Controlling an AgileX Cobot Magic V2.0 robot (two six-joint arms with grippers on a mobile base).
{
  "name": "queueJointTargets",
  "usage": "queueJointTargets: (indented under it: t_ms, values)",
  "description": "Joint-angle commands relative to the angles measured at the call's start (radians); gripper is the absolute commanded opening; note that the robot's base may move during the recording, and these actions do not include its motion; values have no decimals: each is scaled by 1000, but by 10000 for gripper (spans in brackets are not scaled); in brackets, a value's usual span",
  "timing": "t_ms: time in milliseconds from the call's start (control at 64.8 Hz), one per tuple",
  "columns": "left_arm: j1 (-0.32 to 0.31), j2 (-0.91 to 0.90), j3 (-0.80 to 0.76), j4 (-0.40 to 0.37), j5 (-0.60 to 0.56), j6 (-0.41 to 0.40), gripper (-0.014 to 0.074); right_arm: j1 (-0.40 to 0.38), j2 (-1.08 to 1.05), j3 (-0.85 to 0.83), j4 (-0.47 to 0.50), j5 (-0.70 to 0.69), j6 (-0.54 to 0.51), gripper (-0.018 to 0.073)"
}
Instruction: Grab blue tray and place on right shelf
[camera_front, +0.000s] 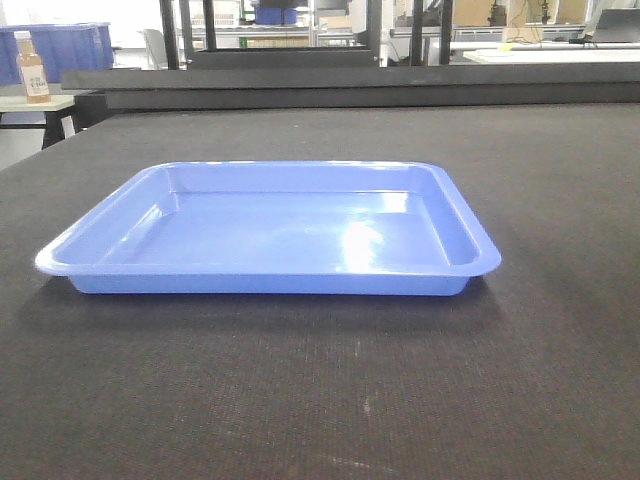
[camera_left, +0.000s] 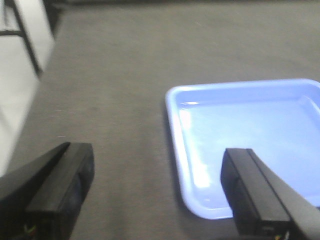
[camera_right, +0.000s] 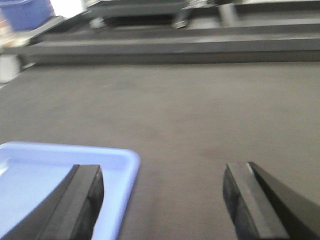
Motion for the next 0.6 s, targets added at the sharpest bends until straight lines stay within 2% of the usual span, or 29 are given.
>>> queueJointTargets:
  t_ms: [0,77,185,293,401,479,587]
  values:
    - [-46,89,-93,-23,-45,7,440,100,106,-111,-3,-27,0,602]
    - [-67,190,-164,-46,-1,7,440,165,209,-172,-2,-16,0,602]
    - [-69,337,-279,-67,124,5,440,208,325,-243,-1,22,0,602]
    - [-69,490,-421,-67,286,3,440,210,464,-360,0,203,1,602]
    - [-69,637,-544,-61,392,3,440,209,597,-483,0,402,10,602]
    - [-69,738,-627,-42,445,-7,440,209,682,-579,-2,496,35,602]
    - [-69,847,-706,-14,484,-61,440,209,783,-680,-40,571,111,602]
